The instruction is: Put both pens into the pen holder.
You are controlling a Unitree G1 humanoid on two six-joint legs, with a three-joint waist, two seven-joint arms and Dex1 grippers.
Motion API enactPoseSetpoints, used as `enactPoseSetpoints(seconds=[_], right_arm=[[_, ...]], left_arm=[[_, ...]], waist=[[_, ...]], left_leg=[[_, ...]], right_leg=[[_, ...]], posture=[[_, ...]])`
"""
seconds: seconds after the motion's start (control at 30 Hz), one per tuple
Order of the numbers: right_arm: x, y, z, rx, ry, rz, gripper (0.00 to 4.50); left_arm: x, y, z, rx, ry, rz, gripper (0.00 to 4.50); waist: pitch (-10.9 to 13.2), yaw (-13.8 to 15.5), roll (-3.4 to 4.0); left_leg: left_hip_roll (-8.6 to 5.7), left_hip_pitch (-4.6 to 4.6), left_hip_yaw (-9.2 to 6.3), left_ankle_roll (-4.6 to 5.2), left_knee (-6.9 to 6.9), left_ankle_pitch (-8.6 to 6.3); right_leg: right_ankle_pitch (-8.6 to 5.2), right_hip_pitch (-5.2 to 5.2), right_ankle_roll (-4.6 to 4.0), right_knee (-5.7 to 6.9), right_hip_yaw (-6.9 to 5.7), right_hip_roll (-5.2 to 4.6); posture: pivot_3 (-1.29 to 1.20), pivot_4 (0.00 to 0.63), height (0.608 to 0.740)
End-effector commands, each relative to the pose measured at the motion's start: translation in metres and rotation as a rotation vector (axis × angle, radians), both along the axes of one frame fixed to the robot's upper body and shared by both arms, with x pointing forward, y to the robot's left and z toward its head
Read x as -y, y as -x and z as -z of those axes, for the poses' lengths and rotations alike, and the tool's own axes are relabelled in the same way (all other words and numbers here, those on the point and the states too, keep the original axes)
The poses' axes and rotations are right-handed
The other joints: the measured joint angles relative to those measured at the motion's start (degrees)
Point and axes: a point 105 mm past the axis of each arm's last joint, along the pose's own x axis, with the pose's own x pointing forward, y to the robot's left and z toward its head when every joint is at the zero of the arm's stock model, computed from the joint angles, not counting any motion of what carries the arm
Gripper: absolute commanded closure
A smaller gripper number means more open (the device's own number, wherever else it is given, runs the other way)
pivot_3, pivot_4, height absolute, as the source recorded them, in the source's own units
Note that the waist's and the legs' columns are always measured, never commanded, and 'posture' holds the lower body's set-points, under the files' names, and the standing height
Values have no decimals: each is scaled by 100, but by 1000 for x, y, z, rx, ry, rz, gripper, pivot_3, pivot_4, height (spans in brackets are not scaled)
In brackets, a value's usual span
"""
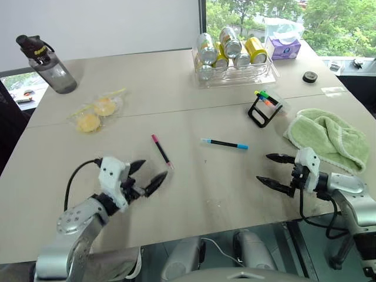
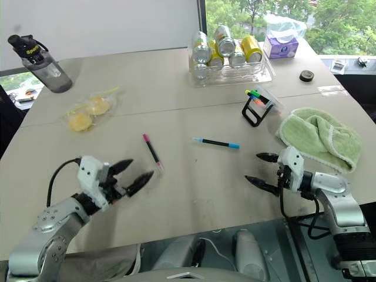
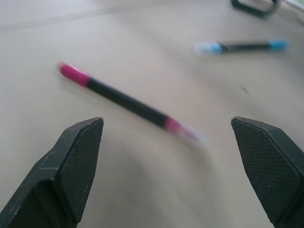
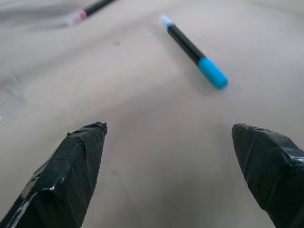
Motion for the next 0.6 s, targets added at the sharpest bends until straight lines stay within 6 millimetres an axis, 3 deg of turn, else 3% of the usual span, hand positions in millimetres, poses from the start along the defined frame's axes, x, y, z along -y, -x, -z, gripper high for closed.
enactPoseSetpoints(seconds=[0.03, 0.17, 0.4, 0.6], right_arm=[[-10, 8, -34, 41, -120, -43, 0], [-22, 19, -48, 27, -126, -115, 0], [-31, 15, -64, 63, -120, -140, 0], [-29, 18, -60, 43, -81, -159, 0]], left_arm=[[-7, -12, -20, 36, 77, -102, 60], [-11, -29, -26, 20, 65, -231, 60], [-8, -47, 15, -201, -62, -491, 60], [5, -54, 27, -279, -59, -575, 60]], waist=[[0, 0, 0], [1, -1, -4], [0, 4, -11], [-2, 15, -16]], left_leg=[[-1, 0, 1, 0, 0, 0], [-1, -1, 0, 0, 1, 0], [-3, 0, 2, 0, 2, 0], [-4, -1, 2, -1, 2, 0]], right_leg=[[0, 0, 0, 0, 0, 0], [0, -1, 1, 0, 0, 1], [2, 0, 3, 0, -3, 2], [2, -2, 4, 0, -2, 2]], posture=[[0, 150, 739], [0, 150, 739], [0, 150, 739], [0, 150, 739]])
